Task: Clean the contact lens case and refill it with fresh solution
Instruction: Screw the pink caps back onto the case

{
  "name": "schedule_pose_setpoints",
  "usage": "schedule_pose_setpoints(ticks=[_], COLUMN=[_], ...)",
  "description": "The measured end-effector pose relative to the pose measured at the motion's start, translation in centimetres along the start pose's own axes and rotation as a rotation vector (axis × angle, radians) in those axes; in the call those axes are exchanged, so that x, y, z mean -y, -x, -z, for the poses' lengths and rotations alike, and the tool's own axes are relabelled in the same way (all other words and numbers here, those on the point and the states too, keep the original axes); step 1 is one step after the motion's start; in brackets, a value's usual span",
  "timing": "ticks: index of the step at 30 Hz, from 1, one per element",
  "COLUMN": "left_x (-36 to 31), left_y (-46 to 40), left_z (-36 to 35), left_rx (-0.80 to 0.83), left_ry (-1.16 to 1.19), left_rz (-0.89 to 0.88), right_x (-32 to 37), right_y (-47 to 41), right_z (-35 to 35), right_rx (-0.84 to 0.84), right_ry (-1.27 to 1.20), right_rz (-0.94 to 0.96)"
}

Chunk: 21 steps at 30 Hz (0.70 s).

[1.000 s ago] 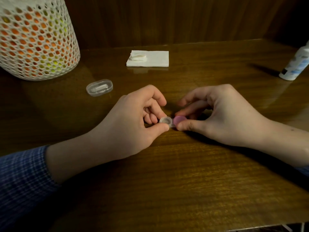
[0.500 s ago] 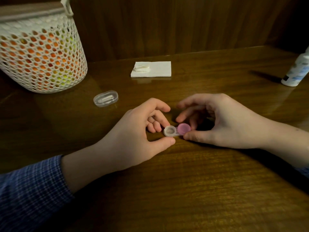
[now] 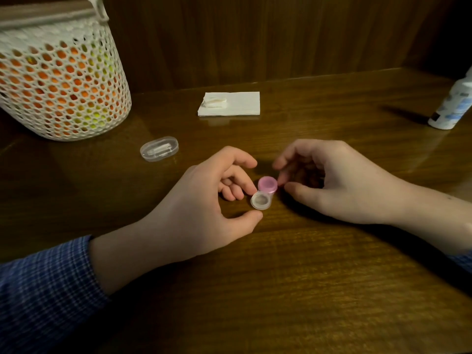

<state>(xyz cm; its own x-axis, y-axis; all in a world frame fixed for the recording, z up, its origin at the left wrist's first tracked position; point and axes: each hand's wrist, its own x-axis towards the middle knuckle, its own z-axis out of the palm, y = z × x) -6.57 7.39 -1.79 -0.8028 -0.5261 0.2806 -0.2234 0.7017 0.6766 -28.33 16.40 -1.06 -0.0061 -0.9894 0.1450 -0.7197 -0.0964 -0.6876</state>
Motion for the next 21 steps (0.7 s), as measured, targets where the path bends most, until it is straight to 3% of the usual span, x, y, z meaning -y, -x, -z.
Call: schedule_pose_setpoints(ticks=[12, 21], left_x=[0.5, -0.1], left_y=[0.2, 0.1], left_z=[0.1, 0.1], left_rx=[-0.061, -0.09], left_ry=[-0.069, -0.104], left_rz=[-0.007, 0.035], right_x=[1.0, 1.6], right_y=[0.6, 0.5], right_z=[-0.1, -1.4], right_rx=[0.107, 0.055], right_ry=[-0.129, 0.007], right_rz=[0.048, 0.077])
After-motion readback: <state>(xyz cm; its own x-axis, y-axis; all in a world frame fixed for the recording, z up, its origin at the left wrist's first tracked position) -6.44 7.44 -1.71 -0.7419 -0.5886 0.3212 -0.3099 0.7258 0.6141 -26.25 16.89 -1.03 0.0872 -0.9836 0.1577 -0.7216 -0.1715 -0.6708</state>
